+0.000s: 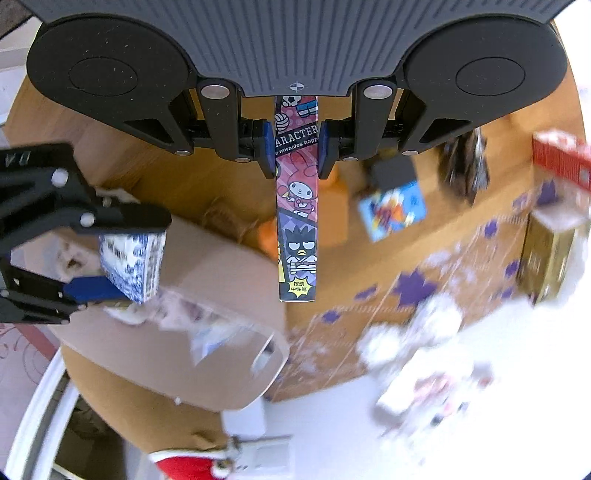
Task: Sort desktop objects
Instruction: 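Carry the pencil box and blue-white box into the basket and open both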
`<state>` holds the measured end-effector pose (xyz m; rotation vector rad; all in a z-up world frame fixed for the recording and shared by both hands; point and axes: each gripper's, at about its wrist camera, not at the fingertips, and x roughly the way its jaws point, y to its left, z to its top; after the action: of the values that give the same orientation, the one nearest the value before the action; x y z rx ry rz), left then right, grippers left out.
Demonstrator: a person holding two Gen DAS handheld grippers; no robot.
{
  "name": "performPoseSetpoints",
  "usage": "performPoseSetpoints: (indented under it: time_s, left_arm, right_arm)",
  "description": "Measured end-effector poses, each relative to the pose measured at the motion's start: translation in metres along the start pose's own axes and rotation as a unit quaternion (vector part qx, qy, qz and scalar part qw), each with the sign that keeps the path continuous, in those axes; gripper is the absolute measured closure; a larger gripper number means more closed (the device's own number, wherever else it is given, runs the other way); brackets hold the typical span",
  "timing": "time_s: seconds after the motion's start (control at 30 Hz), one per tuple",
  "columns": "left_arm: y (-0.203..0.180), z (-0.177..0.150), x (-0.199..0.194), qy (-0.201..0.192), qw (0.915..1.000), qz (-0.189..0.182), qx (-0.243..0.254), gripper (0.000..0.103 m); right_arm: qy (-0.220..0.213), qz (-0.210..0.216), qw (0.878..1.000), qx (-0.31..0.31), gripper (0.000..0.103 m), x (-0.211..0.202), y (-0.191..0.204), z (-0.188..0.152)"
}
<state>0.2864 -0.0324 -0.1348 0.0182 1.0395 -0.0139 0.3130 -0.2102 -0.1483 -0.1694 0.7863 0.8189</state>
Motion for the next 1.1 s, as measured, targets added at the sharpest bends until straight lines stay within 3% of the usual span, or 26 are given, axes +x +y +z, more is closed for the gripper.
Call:
performPoseSetpoints:
  time_s: [0.5, 1.1]
  left_arm:
    - [-0.071, 0.076, -0.011, -0.055, 0.9957, -0.017, 0.073, 0.080]
    - [-0.152, 0.115, 0.017, -0.054, 0.9885, -0.039, 0.136, 0.080]
  right_arm:
    - [-0.077, -0.050, 0.995, 0.042, 0.037, -0.071, -0.050, 0.013]
    - [-0.074, -0.123, 0.985, 0.098, 0.037, -0.096, -0.123, -0.020]
